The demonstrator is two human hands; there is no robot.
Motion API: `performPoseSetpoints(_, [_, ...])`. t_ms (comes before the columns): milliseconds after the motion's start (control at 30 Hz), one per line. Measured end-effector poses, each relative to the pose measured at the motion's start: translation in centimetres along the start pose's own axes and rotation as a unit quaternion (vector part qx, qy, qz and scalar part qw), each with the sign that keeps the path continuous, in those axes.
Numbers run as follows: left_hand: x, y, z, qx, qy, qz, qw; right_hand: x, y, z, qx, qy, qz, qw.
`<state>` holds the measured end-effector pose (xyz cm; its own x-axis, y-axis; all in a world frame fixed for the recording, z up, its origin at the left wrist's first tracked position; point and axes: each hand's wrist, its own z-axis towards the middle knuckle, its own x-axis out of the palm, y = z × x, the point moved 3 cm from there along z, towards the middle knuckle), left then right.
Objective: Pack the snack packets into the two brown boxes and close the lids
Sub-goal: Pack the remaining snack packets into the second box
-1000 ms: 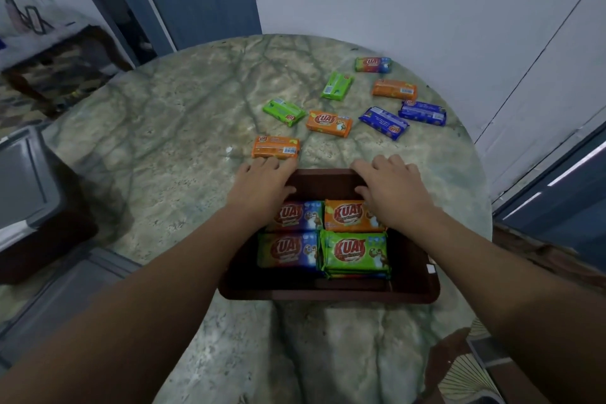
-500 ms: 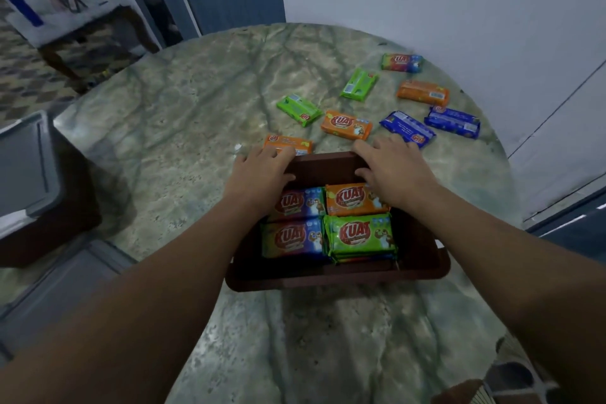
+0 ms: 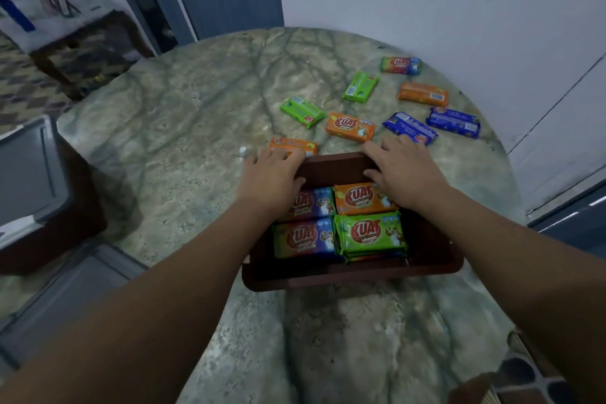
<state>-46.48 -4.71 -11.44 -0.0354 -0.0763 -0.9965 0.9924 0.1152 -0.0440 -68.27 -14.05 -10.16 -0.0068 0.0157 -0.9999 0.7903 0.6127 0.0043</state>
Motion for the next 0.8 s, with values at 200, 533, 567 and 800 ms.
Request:
performPoseSetpoints(200, [-1.3,-0.4,0.5,-0.035,0.043,-0.077,0.995,-0.8,0.2,0.2,0.016,0.022,0.011,1.0])
performPoseSetpoints(533, [-0.3,1.8,10.7,-0.106,0.158,-0.144,0.971,-0.8,-0.3,9.9,0.045,0.265,0.107,0.957])
performPoseSetpoints(567, [0.3,2.1,11.4,-0.102,0.175,-0.127,0.971,-0.4,-0.4,10.8,0.038,0.26,0.095,0.96])
performPoseSetpoints(800, [3.8,2.6,13.6,-0.035,0.277,0.026,0.96,4.1,-2.3,15.7,0.047,0.213,0.049,0.975])
